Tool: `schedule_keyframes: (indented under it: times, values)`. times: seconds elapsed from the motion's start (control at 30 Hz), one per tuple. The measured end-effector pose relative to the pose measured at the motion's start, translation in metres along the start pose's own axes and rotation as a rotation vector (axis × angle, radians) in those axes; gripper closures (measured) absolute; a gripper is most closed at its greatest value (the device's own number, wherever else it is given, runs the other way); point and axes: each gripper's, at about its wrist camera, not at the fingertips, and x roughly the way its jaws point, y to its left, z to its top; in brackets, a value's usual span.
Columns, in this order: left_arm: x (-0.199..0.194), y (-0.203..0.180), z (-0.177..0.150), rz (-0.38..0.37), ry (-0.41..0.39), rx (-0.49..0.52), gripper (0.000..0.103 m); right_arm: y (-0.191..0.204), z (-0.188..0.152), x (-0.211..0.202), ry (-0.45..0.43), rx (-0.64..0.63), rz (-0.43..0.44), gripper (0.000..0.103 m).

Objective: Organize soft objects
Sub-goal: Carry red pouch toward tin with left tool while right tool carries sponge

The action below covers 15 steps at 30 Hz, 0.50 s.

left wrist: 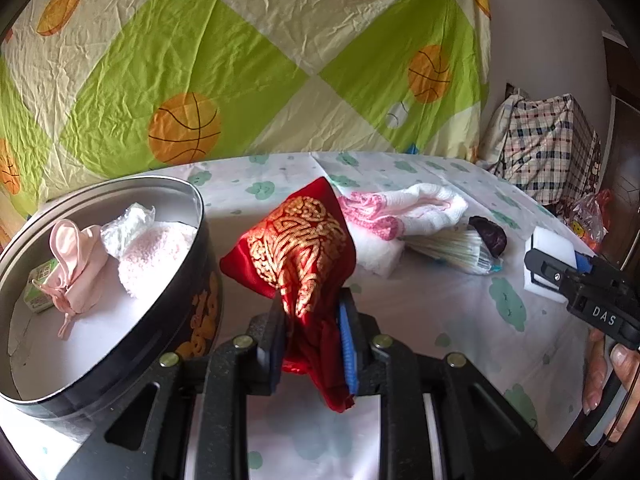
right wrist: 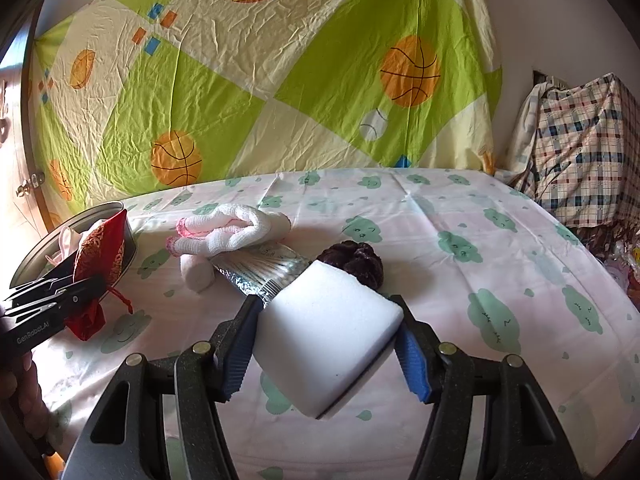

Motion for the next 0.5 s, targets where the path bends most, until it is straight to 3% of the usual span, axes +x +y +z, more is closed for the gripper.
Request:
schedule_keyframes:
  times: [0.5]
  values:
    - [-0.012,0.005,-0.005,0.021,-0.051,0.008,0.081,0.036,-0.003,-0.007,-0.068,-0.018,0.071,0.038]
